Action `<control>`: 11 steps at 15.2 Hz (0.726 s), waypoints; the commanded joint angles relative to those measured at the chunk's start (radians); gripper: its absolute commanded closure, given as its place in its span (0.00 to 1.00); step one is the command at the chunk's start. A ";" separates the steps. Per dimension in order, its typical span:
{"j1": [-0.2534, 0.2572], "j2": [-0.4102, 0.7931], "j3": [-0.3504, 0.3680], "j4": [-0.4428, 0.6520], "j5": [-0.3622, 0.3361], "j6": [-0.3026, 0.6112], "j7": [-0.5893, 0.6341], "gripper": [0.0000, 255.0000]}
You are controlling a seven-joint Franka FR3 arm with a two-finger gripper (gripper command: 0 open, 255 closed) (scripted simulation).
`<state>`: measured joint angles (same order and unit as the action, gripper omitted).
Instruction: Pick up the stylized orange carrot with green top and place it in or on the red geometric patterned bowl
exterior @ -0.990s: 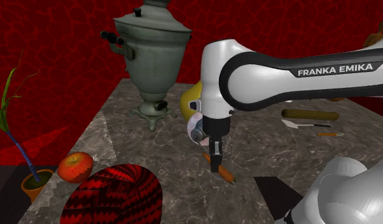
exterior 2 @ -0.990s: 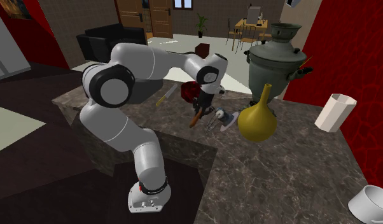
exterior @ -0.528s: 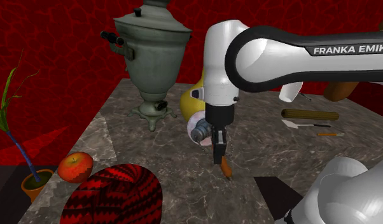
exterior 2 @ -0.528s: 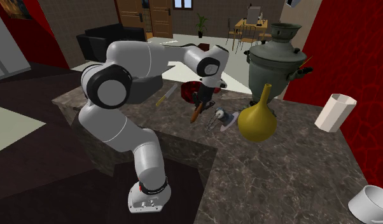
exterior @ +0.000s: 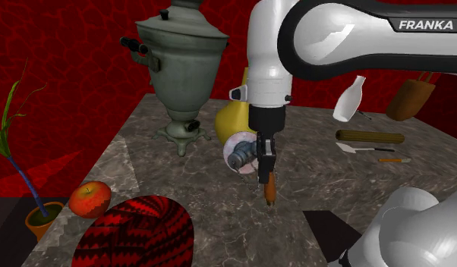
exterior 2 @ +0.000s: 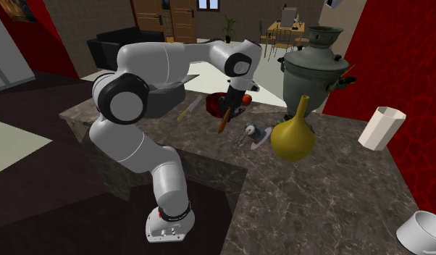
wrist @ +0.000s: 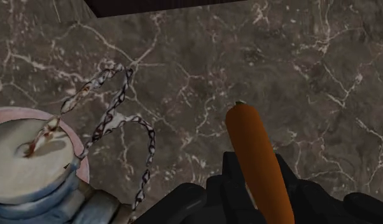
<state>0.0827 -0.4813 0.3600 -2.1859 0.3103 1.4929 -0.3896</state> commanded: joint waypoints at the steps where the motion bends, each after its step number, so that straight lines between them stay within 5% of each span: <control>1: -0.002 0.003 -0.004 0.031 -0.003 -0.028 0.005 1.00; 8: -0.005 0.015 -0.014 0.123 -0.010 -0.108 0.020 1.00; 11: 0.006 0.092 0.046 0.195 0.005 -0.087 0.096 1.00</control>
<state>0.0848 -0.4119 0.3871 -2.0144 0.3101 1.4023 -0.3205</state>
